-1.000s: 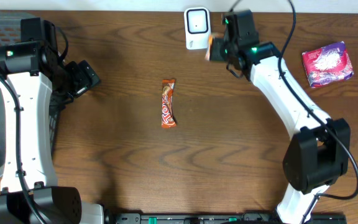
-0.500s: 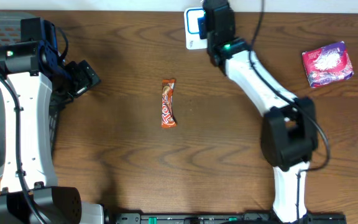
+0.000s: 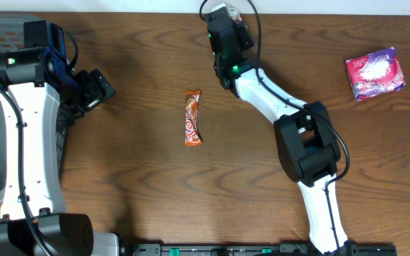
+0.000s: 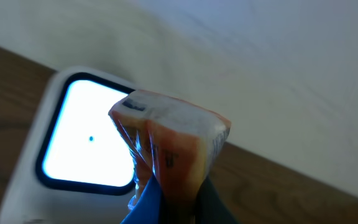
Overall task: Scan the item barcode
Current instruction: 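Hold the orange packet barcode in front of the white scanner, then carry the orange packet to the right edge beside the pink package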
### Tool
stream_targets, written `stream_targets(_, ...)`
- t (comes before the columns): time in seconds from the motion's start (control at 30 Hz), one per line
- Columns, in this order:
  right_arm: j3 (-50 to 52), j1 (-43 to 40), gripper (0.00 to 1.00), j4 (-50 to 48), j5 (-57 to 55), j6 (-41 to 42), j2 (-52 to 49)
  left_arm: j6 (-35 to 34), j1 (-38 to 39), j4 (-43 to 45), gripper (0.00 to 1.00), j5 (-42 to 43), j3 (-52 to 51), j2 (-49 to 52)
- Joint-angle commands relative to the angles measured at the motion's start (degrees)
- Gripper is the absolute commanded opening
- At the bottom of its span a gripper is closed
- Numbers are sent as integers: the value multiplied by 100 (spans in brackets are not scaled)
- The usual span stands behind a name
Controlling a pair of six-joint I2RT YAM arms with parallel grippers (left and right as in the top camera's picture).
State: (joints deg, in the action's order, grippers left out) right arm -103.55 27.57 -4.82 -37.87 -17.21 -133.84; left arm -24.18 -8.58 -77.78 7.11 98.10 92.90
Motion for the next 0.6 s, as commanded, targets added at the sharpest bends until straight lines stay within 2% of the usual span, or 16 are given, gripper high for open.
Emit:
stream_targets(0.0,-83,-348,1,264,-297,678,579,-7,-9,-20,98,-74,-28,35)
stream_targets(0.2,-83,-1349,1,1875,-295,1615,1091,-7,-9,-20,98,-74,-28,35)
stream_targets(0.33,-76,-2184,1,3080,-98,1858,1086,-7,-9,-20,98,-74,-28,35)
stream_targets(0.43,-63,-2850,1,3823,804,1945,1069,-7,-9,-20,98,-74,-28,35)
stream_targets(0.57,-52,-3633,1,4286,3112,1934,1049,-7,-9,-17,98,-74,-28,35)
